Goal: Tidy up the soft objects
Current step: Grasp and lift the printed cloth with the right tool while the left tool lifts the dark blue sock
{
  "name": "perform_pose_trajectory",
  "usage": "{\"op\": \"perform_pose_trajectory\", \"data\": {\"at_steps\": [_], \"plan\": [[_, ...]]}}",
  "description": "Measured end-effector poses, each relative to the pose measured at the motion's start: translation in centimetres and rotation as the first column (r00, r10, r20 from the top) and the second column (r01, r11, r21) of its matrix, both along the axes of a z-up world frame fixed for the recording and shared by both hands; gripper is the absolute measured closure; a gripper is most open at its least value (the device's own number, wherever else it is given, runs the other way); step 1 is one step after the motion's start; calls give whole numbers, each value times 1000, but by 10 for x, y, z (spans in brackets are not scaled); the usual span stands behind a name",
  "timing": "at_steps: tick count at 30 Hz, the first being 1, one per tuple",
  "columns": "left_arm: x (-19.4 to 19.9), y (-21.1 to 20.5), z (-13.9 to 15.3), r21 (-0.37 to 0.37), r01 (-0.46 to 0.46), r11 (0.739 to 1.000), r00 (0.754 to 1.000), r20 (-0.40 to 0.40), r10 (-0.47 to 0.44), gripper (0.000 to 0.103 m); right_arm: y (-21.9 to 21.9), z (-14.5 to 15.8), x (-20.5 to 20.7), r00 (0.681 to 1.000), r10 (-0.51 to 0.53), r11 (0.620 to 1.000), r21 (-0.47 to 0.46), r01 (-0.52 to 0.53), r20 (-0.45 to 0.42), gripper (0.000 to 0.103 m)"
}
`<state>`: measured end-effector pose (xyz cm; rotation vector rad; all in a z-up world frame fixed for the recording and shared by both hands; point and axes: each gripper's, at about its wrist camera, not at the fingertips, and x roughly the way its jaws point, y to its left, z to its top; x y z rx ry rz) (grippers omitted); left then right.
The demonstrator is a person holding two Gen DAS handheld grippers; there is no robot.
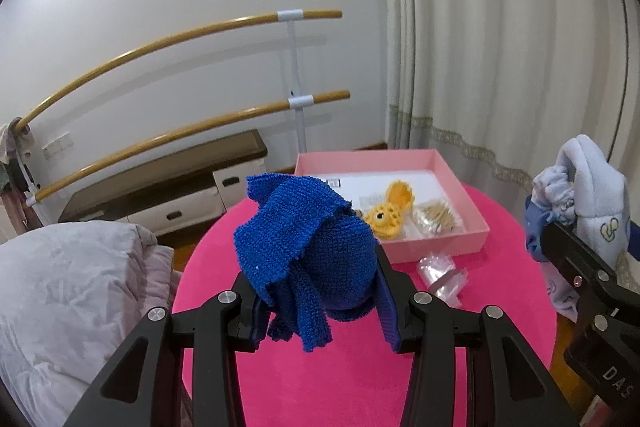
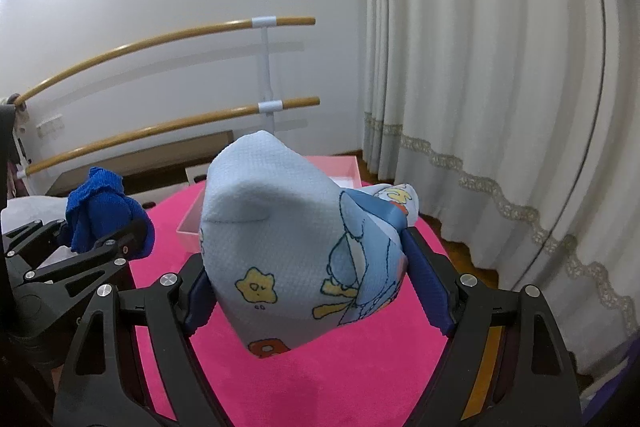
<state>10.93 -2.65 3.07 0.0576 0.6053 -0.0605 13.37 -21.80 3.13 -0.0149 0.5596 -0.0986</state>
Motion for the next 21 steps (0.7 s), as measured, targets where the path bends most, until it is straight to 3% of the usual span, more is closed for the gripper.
{"op": "perform_pose_trajectory", "data": {"at_steps": [21], "plan": [[-66,8,14,-28,-17,999,990,143,20,61,13,16,-31,990,-22,999,-43,28,140,22]]}}
